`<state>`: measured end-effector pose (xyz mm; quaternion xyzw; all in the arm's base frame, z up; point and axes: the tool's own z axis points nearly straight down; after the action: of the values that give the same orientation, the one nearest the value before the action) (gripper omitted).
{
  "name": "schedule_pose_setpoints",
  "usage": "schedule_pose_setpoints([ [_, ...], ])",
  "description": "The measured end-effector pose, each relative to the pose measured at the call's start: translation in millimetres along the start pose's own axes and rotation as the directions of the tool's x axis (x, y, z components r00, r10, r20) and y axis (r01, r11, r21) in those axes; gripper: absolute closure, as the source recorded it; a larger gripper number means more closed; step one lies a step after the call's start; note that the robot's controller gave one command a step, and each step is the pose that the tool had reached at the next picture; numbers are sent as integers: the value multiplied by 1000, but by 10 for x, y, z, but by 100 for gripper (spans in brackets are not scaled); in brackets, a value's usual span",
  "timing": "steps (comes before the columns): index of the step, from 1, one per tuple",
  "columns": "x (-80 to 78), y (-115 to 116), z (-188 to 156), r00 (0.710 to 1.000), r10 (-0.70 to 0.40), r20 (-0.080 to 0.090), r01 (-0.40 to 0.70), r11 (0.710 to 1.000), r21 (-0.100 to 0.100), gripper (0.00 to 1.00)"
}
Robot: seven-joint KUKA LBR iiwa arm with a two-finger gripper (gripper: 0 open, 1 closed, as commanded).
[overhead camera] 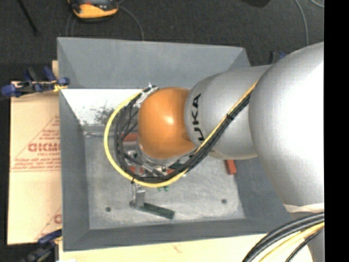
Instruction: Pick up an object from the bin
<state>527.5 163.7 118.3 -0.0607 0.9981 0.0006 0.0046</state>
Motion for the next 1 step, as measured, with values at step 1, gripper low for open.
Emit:
schedule_pose_setpoints([
  [1,208,-491,22,1000,4,-12,-4,1000,0,0],
])
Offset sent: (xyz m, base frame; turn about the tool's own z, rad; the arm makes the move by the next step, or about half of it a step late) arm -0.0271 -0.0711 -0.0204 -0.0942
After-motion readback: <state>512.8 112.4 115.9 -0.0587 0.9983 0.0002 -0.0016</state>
